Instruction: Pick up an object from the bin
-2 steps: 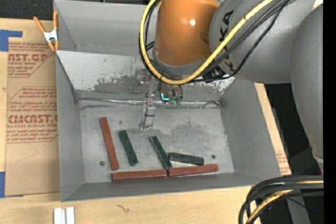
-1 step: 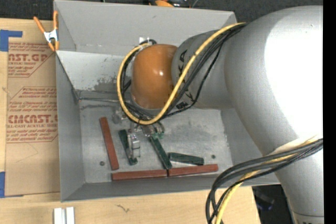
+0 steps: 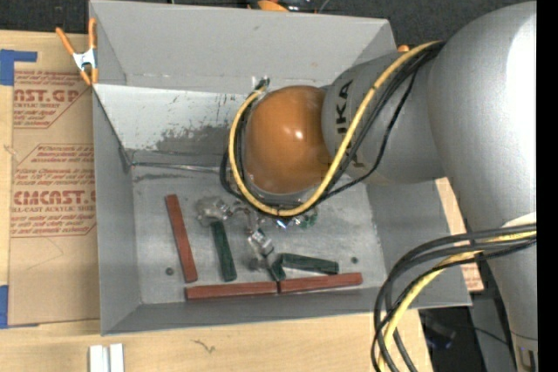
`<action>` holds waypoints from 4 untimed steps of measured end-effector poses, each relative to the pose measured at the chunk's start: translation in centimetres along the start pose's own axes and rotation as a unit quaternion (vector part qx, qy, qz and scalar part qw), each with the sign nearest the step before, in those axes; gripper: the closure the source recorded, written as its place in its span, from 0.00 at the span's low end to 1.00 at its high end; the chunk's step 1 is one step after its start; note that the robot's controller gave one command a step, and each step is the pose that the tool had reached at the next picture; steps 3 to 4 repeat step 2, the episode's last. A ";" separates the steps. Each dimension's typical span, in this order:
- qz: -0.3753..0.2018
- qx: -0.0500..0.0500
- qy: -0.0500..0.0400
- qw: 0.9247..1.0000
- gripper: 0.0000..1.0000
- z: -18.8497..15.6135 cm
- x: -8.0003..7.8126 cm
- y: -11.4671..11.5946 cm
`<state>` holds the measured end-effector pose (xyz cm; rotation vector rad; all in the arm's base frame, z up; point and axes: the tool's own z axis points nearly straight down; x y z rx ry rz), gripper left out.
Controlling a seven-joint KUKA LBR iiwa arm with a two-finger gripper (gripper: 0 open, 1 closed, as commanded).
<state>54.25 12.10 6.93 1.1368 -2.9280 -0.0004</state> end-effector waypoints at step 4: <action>-0.086 0.003 -0.005 0.996 1.00 -15.6 -1.7 0.2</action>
Offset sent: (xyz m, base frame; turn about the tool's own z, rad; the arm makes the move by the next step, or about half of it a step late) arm 0.0000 0.0000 0.0000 0.0000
